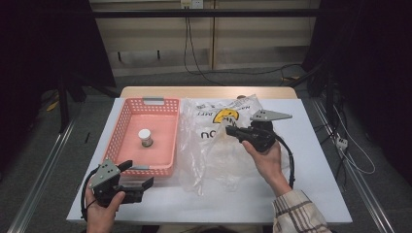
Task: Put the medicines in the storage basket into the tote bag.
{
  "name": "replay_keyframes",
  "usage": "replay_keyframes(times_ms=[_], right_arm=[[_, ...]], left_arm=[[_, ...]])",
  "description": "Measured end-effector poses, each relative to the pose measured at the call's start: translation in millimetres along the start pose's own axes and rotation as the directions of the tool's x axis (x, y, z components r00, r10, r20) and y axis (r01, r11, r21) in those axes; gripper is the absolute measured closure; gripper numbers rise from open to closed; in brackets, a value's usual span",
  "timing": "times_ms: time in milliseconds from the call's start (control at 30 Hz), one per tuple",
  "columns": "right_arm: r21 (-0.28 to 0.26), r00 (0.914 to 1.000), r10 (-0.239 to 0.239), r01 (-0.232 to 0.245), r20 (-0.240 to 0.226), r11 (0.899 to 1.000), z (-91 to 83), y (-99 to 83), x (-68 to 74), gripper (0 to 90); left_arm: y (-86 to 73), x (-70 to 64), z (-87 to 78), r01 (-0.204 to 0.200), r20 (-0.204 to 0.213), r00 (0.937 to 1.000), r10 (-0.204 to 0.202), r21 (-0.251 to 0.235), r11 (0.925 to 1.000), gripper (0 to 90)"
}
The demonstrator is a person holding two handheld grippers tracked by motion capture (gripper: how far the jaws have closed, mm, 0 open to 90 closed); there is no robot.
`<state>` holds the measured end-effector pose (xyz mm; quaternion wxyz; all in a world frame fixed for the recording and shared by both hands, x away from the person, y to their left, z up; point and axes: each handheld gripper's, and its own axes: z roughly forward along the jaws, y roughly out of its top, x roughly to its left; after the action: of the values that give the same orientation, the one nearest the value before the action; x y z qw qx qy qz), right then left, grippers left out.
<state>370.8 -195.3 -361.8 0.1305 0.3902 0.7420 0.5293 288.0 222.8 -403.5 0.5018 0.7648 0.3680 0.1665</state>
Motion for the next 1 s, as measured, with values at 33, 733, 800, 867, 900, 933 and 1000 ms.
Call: replay_keyframes(times_ms=[33, 733, 800, 867, 900, 933, 1000], right_arm=[[0.0, 1.0, 0.0, 0.0, 0.0, 1.0, 0.0, 0.0, 0.0, 90.0], [-0.002, 0.9998, 0.001, -0.001, -0.02, 1.0, -5.0, -2.8, 2.5, 90.0], [0.001, 0.9998, 0.0, 0.0, -0.019, 1.0, -5.2, -3.3, 2.7, 90.0], [0.003, 0.9998, -0.004, 0.004, -0.018, 1.0, -4.9, -3.7, 2.5, 90.0], [0.003, 0.9998, -0.002, 0.002, -0.017, 1.0, -4.9, -3.9, 2.5, 90.0], [0.002, 0.9998, -0.001, 0.001, -0.019, 1.0, -4.7, -4.0, 2.5, 90.0], [0.004, 0.9998, -0.001, 0.001, -0.019, 1.0, -4.3, -3.9, 2.5, 90.0]], left_arm=[[1.8, 1.2, 0.1, -0.008, 0.007, 0.9999, 0.008, 0.009, 0.9999, 5.1], [50.0, 35.7, 17.2, -0.061, 0.008, 0.9981, 0.061, 0.108, 0.9922, 13.7], [54.3, 38.3, 22.6, -0.05, 0.0, 0.9987, 0.051, 0.127, 0.9906, 13.3], [57.2, 40.8, 26.7, -0.05, 0.009, 0.9988, 0.049, 0.129, 0.9903, 12.1], [58.7, 42.9, 29.1, -0.052, 0.016, 0.9986, 0.05, 0.125, 0.9908, 10.8], [60.5, 45.0, 31.9, -0.036, 0.02, 0.9992, 0.034, 0.126, 0.9914, 8.8], [64.2, 48.6, 38.2, -0.031, 0.006, 0.9995, 0.03, 0.133, 0.9907, 7.6]])
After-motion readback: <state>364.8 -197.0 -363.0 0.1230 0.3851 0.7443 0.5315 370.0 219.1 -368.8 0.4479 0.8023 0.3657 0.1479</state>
